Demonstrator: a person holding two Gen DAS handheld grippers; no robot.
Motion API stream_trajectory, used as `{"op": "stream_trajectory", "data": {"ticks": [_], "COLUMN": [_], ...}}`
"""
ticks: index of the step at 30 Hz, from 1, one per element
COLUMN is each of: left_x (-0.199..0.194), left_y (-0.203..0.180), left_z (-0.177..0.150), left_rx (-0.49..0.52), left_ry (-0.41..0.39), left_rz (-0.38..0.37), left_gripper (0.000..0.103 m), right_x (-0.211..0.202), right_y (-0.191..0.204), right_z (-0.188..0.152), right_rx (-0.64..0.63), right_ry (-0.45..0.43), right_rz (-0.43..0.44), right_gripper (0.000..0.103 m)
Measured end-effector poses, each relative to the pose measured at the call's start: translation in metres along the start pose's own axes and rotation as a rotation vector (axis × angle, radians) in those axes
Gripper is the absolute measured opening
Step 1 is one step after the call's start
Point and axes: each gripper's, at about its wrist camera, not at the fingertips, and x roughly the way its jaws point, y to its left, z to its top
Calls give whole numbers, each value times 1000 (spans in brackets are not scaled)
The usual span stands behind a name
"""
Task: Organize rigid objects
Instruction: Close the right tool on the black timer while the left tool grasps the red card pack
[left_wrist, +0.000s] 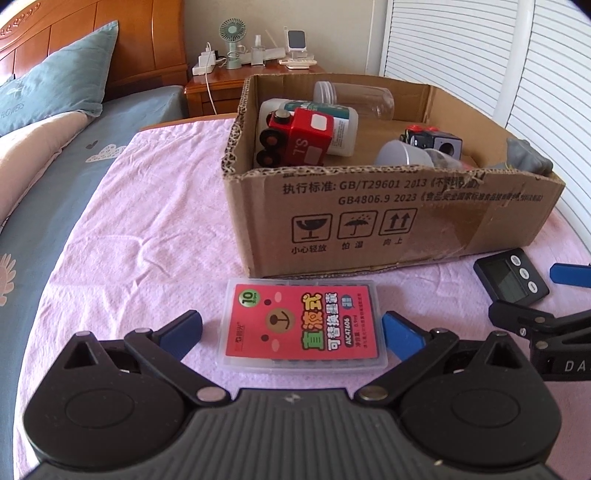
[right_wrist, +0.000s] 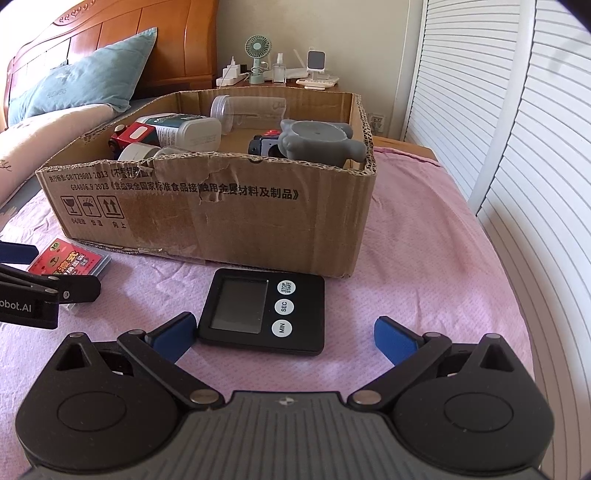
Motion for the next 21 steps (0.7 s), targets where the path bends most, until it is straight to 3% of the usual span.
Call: {"op": "stream_trajectory", "data": {"ticks": [10, 17, 21], "left_x": [-1, -1, 0], "left_y": [-1, -1, 0], "left_z": [2, 3, 4], "left_rx": [2, 13, 22], "left_ry": [-17, -10, -15], "left_rz": [-1, -10, -18], "left_gripper": [91, 91, 91], "right_x": [5, 5, 6], "right_y": [7, 13, 13], "right_z": [8, 15, 17], "right_rx": [-22, -29, -26], "right_ry": [14, 12, 16], "right_rz": [24, 30, 26], "right_gripper": [103, 84, 82]}}
